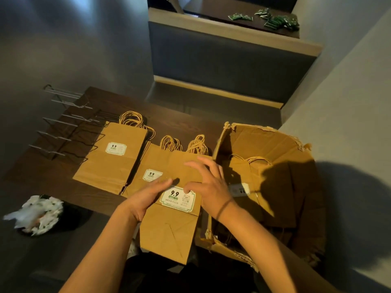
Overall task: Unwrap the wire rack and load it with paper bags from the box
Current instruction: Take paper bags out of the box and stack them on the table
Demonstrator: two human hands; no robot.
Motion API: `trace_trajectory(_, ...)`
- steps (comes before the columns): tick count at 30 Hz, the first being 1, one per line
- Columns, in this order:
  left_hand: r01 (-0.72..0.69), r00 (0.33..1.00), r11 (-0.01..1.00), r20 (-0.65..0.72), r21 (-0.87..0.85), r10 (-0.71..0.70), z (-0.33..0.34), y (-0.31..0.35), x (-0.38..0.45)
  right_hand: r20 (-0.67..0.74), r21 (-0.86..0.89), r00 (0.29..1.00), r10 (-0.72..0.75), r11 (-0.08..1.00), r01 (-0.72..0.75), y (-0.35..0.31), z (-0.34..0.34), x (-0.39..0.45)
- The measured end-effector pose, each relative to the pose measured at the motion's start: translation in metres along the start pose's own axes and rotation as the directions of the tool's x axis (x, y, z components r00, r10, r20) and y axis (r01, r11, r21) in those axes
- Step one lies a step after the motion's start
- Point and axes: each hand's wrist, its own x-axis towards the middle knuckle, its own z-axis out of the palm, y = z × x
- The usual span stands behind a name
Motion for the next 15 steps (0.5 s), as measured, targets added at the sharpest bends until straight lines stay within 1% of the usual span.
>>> trace_trajectory(2,-0.031,1.0,0.998,0.0,0.054,0.031,0.0,0.001,0.004,0.026,-0.037,0.998,0.05,0.998,-0.049,0.004,0.006,0.001)
trace_trajectory(4,-0.05,0.997,0.998,-0.06,0.046,0.053,0.0,0.002,0.007,0.055,-0.087,0.992,0.115,0.99,-0.11,0.009,0.007,0.002)
trace_trajectory(5,-0.053,0.994,0.998,-0.097,0.03,0.056,-0.001,0.002,0.009,0.077,-0.068,0.981,0.179,0.982,-0.174,0.013,0.007,0.0)
trace_trajectory(6,-0.068,0.991,0.998,-0.115,0.018,0.07,-0.002,0.003,0.011,0.102,-0.023,0.953,0.287,0.958,-0.286,0.018,0.006,-0.002)
trace_trajectory(7,-0.08,0.987,0.997,-0.14,0.017,0.082,-0.003,0.003,0.011,0.106,0.048,0.903,0.416,0.905,-0.422,0.028,0.006,-0.007)
trace_trajectory(8,-0.09,0.983,0.996,-0.158,-0.003,0.089,-0.005,0.003,0.013,0.107,0.124,0.836,0.538,0.827,-0.548,0.042,0.008,-0.013)
trace_trajectory(9,-0.102,0.978,0.995,-0.184,-0.022,0.097,-0.006,0.003,0.013,0.106,0.178,0.752,0.65,0.732,-0.658,0.061,0.012,-0.019)
trace_trajectory(10,-0.118,0.972,0.992,-0.209,-0.04,0.107,-0.005,0.004,0.013,0.117,0.201,0.654,0.747,0.627,-0.752,0.085,0.019,-0.028)
trace_trajectory(11,-0.128,0.966,0.991,-0.234,-0.051,0.112,-0.004,0.004,0.013,0.146,0.167,0.553,0.82,0.53,-0.831,0.111,0.029,-0.039)
trace_trajectory(13,-0.134,0.959,0.989,-0.26,-0.064,0.113,0.0,0.003,0.013,0.257,0.125,0.372,0.892,0.351,-0.928,0.153,0.047,-0.065)
trace_trajectory(14,-0.134,0.957,0.989,-0.268,-0.068,0.111,0.001,0.002,0.014,0.307,0.118,0.293,0.905,0.27,-0.956,0.174,0.061,-0.082)
trace_trajectory(15,-0.131,0.957,0.989,-0.271,-0.072,0.107,0.003,0.001,0.015,0.353,0.107,0.235,0.906,0.211,-0.972,0.19,0.073,-0.098)
